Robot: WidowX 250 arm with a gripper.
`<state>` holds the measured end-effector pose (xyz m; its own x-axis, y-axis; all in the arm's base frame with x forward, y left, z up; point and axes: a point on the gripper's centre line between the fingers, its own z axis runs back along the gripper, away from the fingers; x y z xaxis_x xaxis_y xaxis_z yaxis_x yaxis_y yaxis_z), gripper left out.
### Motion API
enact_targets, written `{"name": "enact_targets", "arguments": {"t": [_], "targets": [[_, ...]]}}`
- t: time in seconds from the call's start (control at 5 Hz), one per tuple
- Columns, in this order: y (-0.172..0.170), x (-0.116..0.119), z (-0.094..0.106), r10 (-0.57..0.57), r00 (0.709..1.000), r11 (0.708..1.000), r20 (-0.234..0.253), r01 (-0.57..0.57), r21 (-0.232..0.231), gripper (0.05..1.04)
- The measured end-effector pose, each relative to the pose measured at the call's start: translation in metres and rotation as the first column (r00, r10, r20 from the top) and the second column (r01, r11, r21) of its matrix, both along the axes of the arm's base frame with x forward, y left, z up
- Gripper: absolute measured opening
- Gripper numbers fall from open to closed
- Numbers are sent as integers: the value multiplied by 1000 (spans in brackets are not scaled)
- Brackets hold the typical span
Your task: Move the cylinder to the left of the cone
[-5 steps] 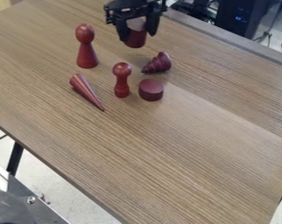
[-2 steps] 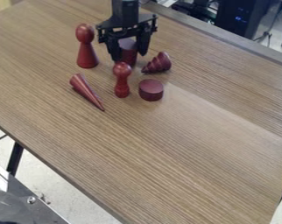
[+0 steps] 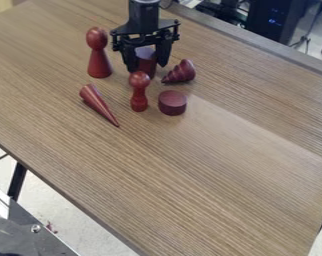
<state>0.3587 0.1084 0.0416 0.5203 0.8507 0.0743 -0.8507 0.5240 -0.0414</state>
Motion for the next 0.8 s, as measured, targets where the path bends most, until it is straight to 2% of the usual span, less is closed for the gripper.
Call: {"name": "enact_targets", "arguments": {"t": [0.2,0.4,0.6,0.8], "targets": [[-1,1,-2,-8,1000,1000,16,8,-5,1008],[-10,6,11,-56,997,998,53,57,-7,1001],[-19,11,44,-98,988,995,119,93,42,1000],[-33,9,60,-161,981,985,107,152,87,1000]]}}
